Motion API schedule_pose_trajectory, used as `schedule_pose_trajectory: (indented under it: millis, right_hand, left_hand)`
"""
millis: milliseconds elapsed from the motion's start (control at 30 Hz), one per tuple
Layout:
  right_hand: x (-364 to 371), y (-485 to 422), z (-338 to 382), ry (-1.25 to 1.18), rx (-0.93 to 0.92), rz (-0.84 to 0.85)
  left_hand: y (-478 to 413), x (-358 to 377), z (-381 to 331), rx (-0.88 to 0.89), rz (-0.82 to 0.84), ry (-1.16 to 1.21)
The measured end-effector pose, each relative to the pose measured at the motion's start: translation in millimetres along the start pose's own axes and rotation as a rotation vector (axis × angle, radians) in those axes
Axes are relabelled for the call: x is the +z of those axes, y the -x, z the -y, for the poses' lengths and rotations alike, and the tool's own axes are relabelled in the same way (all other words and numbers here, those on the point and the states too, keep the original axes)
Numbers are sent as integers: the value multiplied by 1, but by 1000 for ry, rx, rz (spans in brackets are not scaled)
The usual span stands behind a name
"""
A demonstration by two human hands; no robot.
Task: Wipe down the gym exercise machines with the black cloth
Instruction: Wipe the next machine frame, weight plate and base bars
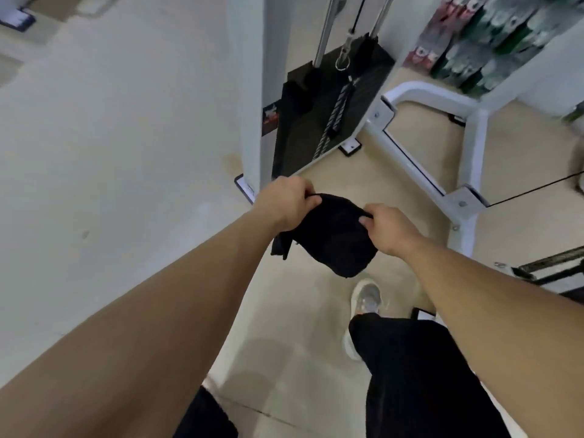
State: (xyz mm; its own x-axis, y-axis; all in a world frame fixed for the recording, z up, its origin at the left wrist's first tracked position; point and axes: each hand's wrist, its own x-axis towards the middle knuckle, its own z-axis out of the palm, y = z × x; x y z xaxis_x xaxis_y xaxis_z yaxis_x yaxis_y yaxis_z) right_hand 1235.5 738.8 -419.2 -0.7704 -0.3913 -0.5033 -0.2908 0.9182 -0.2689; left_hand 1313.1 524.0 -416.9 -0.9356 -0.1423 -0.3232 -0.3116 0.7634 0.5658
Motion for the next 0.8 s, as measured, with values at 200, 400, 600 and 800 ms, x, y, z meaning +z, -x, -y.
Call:
schedule_pose_trajectory:
  millis: [200, 400, 600, 800]
  right_hand:
    - [65, -160, -116, 39, 26, -12]
    - [73, -300, -251, 103, 20, -64]
    - [41, -418, -358, -3, 91, -265]
    - [22, -492, -420, -136, 189, -465]
  left_hand:
    - [-159, 128, 22, 25, 21, 4]
    - [-316, 240, 0, 15, -3, 53]
    - [-451, 307, -38, 101, -56, 5]
    - [-560, 321, -93, 155, -142, -80]
